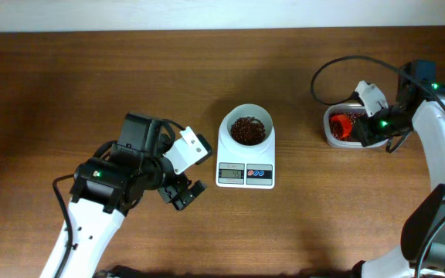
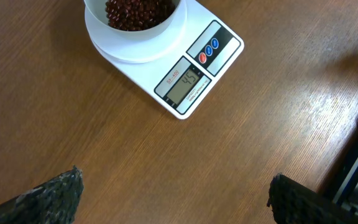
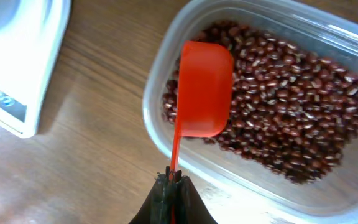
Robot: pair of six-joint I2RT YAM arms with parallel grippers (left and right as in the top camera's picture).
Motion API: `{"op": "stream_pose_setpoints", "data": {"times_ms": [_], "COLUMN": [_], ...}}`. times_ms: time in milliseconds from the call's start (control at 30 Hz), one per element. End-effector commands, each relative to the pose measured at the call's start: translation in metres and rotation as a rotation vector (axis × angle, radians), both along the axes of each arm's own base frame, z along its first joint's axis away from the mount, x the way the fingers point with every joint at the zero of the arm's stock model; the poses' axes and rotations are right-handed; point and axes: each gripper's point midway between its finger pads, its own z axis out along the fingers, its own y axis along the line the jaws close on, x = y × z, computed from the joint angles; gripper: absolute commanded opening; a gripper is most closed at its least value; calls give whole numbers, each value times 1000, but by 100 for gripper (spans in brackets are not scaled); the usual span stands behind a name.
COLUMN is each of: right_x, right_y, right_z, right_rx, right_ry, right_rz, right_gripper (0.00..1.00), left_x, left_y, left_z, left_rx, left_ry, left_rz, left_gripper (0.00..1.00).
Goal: Scoop and weigh 50g on scale
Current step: 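Move the scoop back to the bean tub and refill it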
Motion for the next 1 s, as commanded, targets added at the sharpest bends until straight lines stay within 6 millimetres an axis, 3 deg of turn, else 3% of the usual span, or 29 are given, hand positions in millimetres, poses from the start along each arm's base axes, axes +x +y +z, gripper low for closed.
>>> {"op": "stream_pose_setpoints", "data": {"times_ms": [0, 233, 367, 667, 800, 967], "right_x": [-3, -3, -3, -1, 3, 8], "right_y": [10, 8, -10, -50, -43, -18], "right_z": [0, -6, -3, 24, 35, 59], "right_rx": [67, 95, 146, 413, 499, 670], "right_ry": [15, 49, 38, -70, -99, -135], "right_rz": [-4, -58, -126, -307, -305, -268], "right_gripper": [4, 4, 4, 4, 4, 4], "left_x": [2, 2, 2, 2, 2, 2], "left_y": [-2, -2, -2, -2, -2, -2], "left_z": [7, 7, 7, 7, 7, 7], "left_rx": [-12, -12, -12, -12, -12, -12], "left_ry": [-24, -24, -24, -24, -24, -24], "left_rz": [-18, -18, -18, -18, -18, -18], "left_gripper": [99, 99, 99, 99, 99, 99]}}
